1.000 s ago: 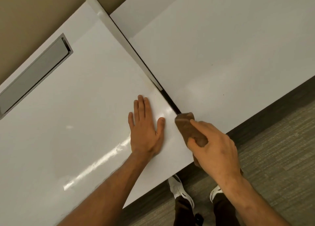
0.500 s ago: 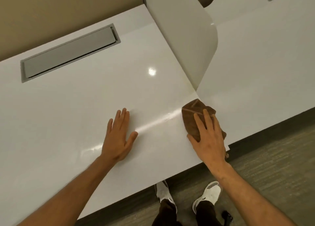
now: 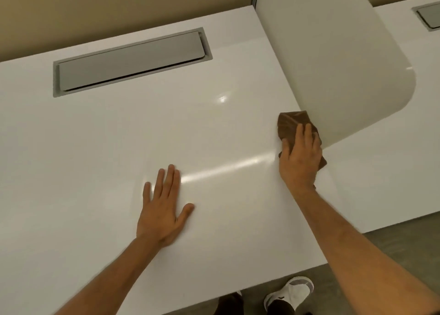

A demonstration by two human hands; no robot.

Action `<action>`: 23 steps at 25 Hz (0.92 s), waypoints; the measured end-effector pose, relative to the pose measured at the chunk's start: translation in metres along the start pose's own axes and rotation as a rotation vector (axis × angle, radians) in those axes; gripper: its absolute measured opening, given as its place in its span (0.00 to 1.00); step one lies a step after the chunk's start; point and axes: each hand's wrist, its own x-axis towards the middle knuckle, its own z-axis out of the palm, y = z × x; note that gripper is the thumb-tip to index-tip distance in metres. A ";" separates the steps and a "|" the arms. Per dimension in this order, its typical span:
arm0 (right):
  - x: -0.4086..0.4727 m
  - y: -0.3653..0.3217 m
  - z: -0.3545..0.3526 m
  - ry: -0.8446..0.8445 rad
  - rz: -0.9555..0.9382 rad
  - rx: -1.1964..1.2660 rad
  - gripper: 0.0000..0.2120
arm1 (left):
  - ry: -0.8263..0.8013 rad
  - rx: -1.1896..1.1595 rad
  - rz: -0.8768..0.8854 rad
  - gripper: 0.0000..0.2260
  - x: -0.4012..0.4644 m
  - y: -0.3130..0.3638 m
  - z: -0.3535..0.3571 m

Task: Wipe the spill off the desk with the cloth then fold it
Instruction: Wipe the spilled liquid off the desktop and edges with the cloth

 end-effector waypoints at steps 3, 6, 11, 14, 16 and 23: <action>0.042 -0.034 0.014 0.006 0.007 -0.032 0.28 | 0.011 -0.011 0.002 0.38 0.002 -0.002 0.002; 0.075 -0.079 0.028 -0.051 -0.085 -0.024 0.27 | 0.035 -0.017 0.002 0.39 0.003 -0.004 0.006; 0.049 -0.163 0.053 -0.236 -0.527 0.012 0.28 | 0.091 -0.133 0.007 0.42 0.000 -0.004 0.004; -0.007 -0.198 0.065 -0.314 -0.863 0.110 0.27 | 0.163 -0.249 -0.015 0.44 -0.002 -0.005 0.003; -0.044 -0.204 0.068 -0.422 -1.032 0.149 0.26 | 0.223 -0.338 -0.055 0.44 -0.001 -0.004 0.001; -0.094 -0.083 0.030 -0.470 -1.201 0.183 0.27 | 0.201 -0.243 -0.083 0.43 -0.004 -0.003 0.001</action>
